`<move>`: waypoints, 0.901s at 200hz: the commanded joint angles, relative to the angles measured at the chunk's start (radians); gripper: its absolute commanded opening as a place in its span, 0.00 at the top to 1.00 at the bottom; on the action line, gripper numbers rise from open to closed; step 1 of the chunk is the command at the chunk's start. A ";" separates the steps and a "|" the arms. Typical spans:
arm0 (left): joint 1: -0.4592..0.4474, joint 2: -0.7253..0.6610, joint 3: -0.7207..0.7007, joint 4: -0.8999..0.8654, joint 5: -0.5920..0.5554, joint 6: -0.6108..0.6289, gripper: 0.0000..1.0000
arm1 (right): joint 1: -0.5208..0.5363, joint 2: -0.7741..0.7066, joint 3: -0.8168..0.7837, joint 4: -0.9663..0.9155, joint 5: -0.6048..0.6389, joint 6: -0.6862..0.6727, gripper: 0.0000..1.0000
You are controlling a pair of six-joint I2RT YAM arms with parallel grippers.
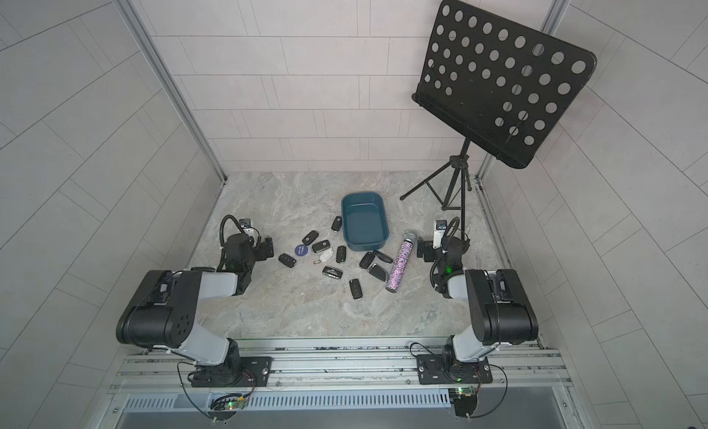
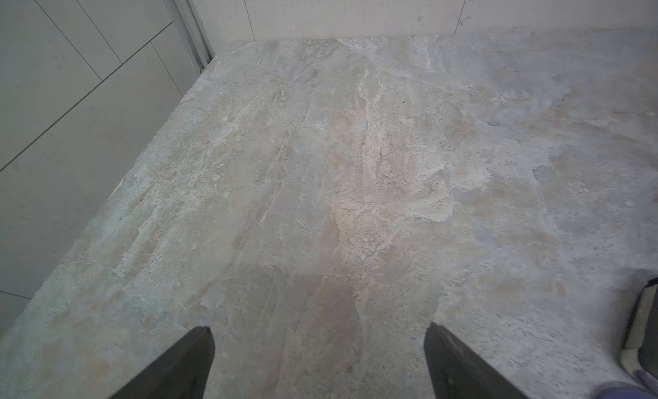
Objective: Place the car key into the storage box
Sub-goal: Pick up the car key from the center of the board.
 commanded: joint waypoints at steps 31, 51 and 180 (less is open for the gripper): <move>-0.003 -0.015 0.019 0.005 -0.008 -0.007 0.00 | 0.005 0.000 0.013 0.011 0.015 0.003 0.00; -0.004 -0.013 0.019 0.005 -0.008 -0.007 0.00 | 0.005 0.001 0.013 0.013 0.015 0.004 0.00; -0.003 -0.024 0.016 0.010 -0.007 -0.007 0.00 | 0.006 -0.005 0.017 0.010 0.036 0.009 0.00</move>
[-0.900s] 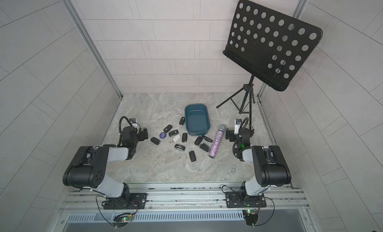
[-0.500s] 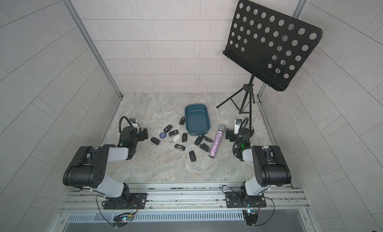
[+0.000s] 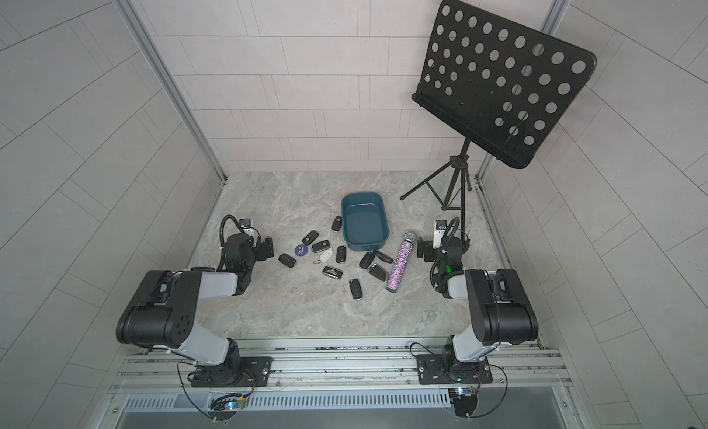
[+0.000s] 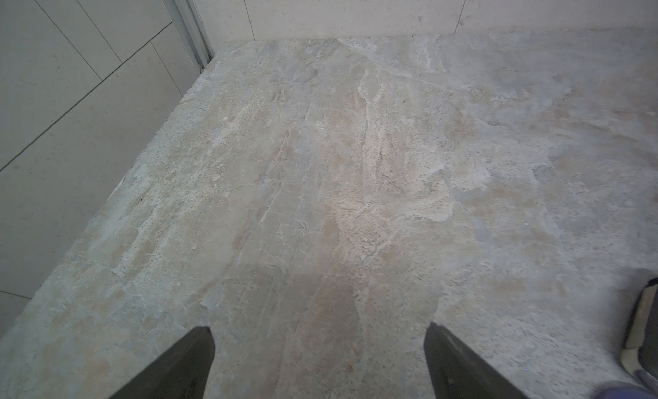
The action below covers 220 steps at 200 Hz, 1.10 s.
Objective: Place the car key into the storage box
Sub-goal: Pick up the car key from the center of the board.
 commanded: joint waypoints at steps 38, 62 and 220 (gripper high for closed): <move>-0.009 -0.076 0.114 -0.191 -0.011 0.002 0.00 | 0.004 -0.113 0.196 -0.408 0.090 0.054 0.00; -0.021 -0.125 0.246 -0.456 -0.048 -0.026 0.00 | 0.005 -0.156 0.279 -0.567 0.106 0.133 0.00; -0.088 -0.100 0.602 -1.128 0.329 -0.551 0.00 | 0.256 -0.293 0.556 -1.352 -0.107 0.283 0.11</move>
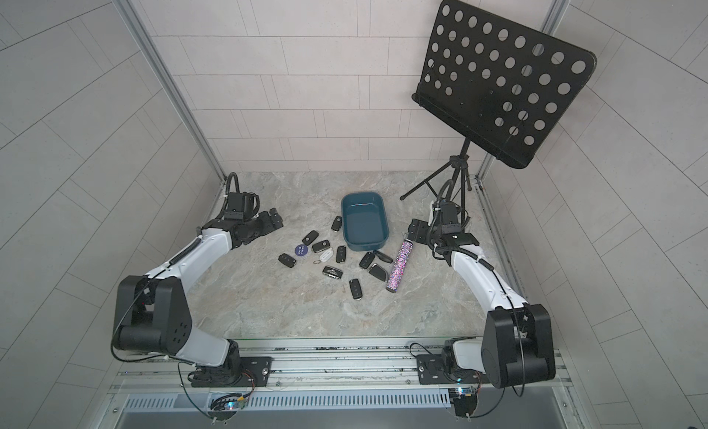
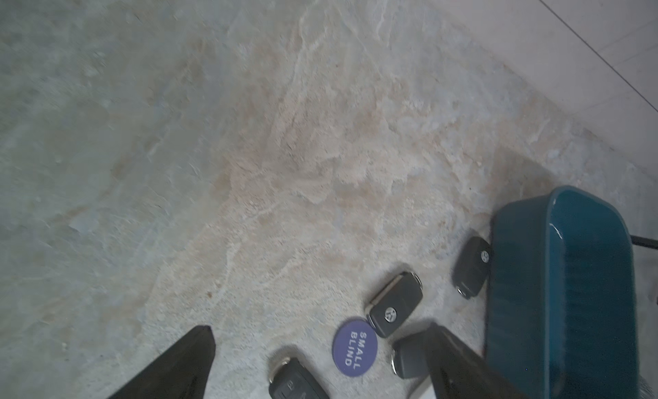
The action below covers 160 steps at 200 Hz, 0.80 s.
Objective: Place the car key into the storage box
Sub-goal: Pick up the car key from the center of the board.
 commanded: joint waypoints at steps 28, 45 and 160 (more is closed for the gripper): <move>-0.042 -0.082 -0.035 -0.109 0.136 -0.044 0.00 | 0.195 -0.038 0.038 -0.259 -0.062 -0.149 0.16; -0.063 -0.088 -0.056 -0.109 0.150 -0.051 0.00 | 0.234 -0.018 0.028 -0.267 -0.088 -0.173 0.22; -0.100 -0.104 -0.090 -0.118 0.174 -0.036 0.00 | 0.307 0.324 0.233 -0.327 -0.009 -0.399 0.43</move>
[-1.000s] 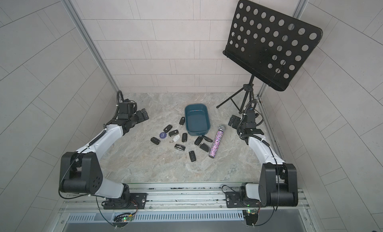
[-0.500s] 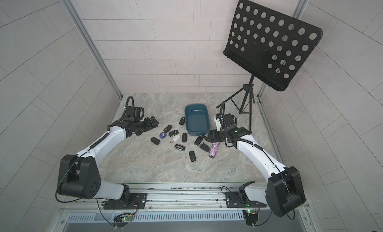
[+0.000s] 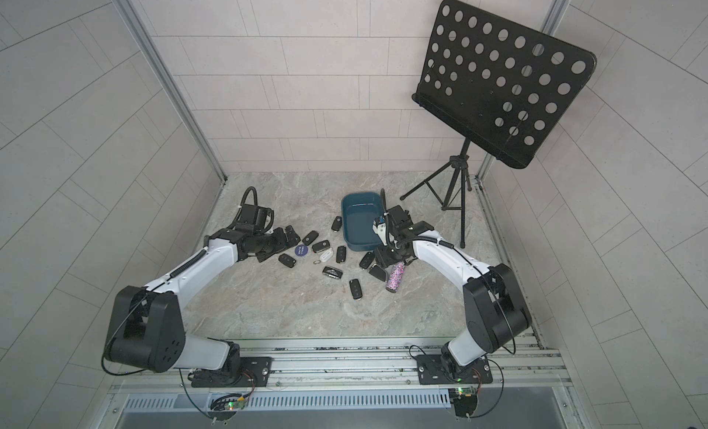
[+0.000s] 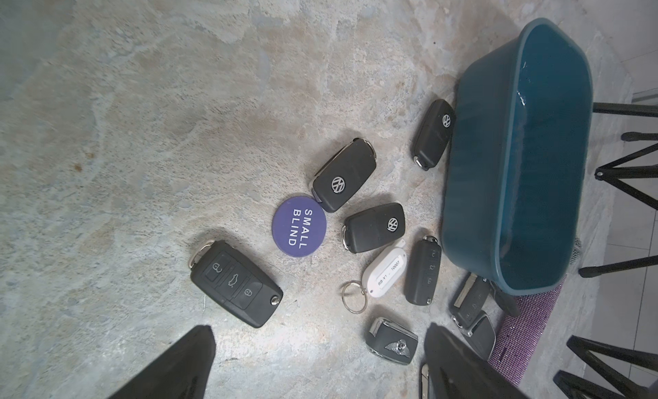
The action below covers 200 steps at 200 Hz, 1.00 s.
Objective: Place the car key into the storage box
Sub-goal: Pick up the car key from the center of the board.
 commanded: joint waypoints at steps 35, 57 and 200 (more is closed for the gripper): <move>0.000 -0.013 0.033 -0.038 0.020 0.017 0.00 | 0.017 0.099 0.056 -0.017 0.123 -0.094 0.43; -0.001 -0.004 0.050 -0.048 0.022 0.026 0.00 | 0.017 0.127 0.062 -0.002 0.157 -0.105 0.43; -0.002 0.013 0.061 -0.058 0.034 0.027 0.00 | 0.020 0.243 0.062 0.088 0.205 -0.137 0.48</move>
